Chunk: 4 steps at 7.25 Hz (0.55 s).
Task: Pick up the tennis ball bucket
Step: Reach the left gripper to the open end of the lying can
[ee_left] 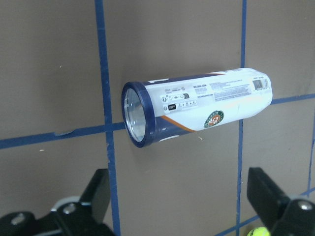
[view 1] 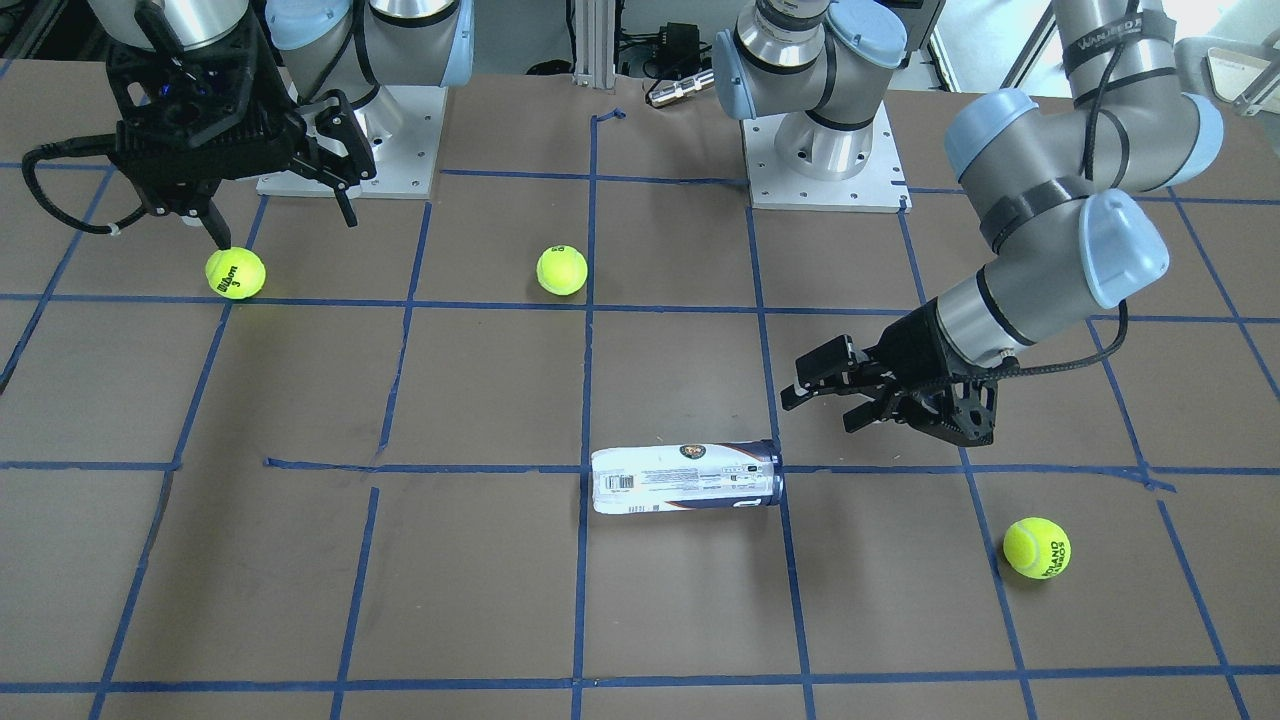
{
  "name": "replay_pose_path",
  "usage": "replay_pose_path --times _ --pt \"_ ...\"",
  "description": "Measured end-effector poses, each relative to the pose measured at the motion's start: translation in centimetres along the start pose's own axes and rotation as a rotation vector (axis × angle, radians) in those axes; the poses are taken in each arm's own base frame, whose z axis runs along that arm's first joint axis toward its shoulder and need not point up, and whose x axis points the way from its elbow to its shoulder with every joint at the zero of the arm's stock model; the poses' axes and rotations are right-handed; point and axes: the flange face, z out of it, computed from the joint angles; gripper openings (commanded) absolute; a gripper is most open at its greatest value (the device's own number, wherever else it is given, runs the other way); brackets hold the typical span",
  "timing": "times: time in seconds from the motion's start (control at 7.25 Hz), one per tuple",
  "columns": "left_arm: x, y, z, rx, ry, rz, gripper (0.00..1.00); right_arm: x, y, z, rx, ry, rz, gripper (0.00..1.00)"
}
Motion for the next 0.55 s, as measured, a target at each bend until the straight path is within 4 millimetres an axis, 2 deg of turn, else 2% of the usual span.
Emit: replay_pose_path --times 0.28,0.55 --pt "-1.6 -0.9 2.7 -0.022 0.041 -0.017 1.0 -0.2 0.8 -0.1 -0.02 0.001 0.117 1.0" --pt "-2.6 -1.2 5.0 -0.046 0.087 -0.037 0.98 -0.4 1.1 0.6 -0.05 -0.021 0.157 1.0"
